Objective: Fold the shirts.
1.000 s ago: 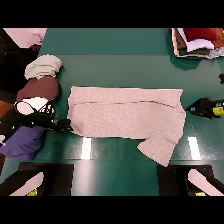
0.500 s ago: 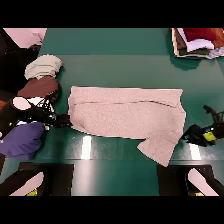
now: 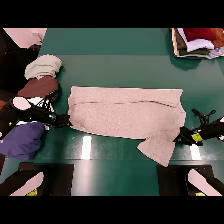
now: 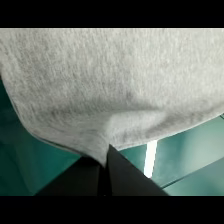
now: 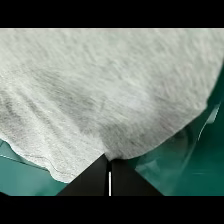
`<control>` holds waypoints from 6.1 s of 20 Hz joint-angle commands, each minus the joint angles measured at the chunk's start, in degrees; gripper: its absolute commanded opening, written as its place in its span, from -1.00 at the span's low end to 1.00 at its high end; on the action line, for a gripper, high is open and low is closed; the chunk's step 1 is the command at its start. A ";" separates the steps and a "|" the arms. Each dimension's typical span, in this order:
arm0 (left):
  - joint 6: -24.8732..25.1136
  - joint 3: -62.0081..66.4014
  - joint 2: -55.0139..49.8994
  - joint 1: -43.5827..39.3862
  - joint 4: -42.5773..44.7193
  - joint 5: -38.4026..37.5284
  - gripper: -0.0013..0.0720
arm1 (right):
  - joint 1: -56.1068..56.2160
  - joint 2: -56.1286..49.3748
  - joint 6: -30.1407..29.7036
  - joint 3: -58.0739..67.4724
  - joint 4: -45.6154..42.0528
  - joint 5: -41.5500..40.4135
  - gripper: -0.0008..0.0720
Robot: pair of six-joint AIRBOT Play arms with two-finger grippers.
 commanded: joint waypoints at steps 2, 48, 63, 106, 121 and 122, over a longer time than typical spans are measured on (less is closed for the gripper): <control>-0.85 -0.07 3.85 -0.02 3.85 -3.82 -0.91 | 1.16 8.70 0.50 -0.13 -3.80 3.58 -0.95; -3.76 32.74 -23.39 -2.01 -2.34 -2.40 -0.91 | -11.08 -31.06 -12.74 35.91 12.44 4.63 0.85; -4.81 32.74 -23.76 -14.03 -2.80 3.39 -0.91 | -0.09 -38.62 -18.49 35.17 18.05 4.76 -0.32; -7.37 54.53 -25.79 -9.75 13.88 1.38 -0.91 | 50.84 -39.85 -0.81 86.09 19.89 3.13 -0.95; -4.76 54.51 -17.03 2.29 13.75 -7.02 -0.91 | 50.58 -41.13 -1.64 71.63 13.53 1.25 0.24; -4.76 54.51 -17.03 2.16 13.75 -7.08 -0.91 | 47.41 -38.58 -1.31 66.64 12.92 0.87 0.24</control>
